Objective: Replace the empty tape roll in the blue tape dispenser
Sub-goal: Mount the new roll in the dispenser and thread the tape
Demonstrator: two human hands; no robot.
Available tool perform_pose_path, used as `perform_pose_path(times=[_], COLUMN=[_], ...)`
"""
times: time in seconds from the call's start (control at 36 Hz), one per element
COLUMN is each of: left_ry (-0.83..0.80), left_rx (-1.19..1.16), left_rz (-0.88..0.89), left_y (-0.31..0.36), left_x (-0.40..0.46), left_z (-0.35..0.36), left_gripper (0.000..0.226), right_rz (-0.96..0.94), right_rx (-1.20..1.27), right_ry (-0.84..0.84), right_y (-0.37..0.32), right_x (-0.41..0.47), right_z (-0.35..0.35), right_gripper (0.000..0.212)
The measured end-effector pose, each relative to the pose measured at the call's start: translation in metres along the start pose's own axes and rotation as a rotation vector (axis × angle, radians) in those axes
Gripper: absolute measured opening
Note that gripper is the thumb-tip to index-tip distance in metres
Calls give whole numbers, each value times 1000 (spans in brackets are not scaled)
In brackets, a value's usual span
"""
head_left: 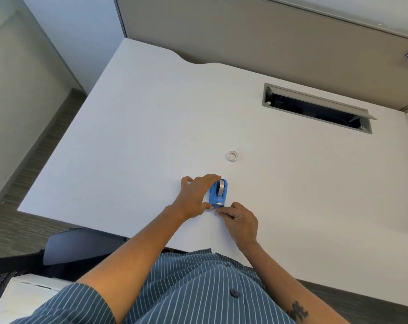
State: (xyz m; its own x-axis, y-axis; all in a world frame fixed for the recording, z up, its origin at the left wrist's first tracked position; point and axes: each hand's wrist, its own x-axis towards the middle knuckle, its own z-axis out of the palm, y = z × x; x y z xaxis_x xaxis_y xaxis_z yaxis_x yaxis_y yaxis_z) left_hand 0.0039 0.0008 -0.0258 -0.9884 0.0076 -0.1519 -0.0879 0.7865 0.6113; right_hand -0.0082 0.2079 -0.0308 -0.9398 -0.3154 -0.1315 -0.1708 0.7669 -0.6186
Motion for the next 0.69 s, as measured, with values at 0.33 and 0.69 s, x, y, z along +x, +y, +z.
perform_pose_path(times=[0.33,0.69], left_ry=[1,-8], left_rx=[9,21], left_rz=[5,4], left_y=[0,3], left_x=[-1,-2], left_z=[0,-2], left_gripper=[96,94], right_rz=[59,138], right_rx=[-1,18], right_ry=[-91,-73], right_y=[3,7], right_x=[1,11], right_z=[0,1], right_gripper=[11,35])
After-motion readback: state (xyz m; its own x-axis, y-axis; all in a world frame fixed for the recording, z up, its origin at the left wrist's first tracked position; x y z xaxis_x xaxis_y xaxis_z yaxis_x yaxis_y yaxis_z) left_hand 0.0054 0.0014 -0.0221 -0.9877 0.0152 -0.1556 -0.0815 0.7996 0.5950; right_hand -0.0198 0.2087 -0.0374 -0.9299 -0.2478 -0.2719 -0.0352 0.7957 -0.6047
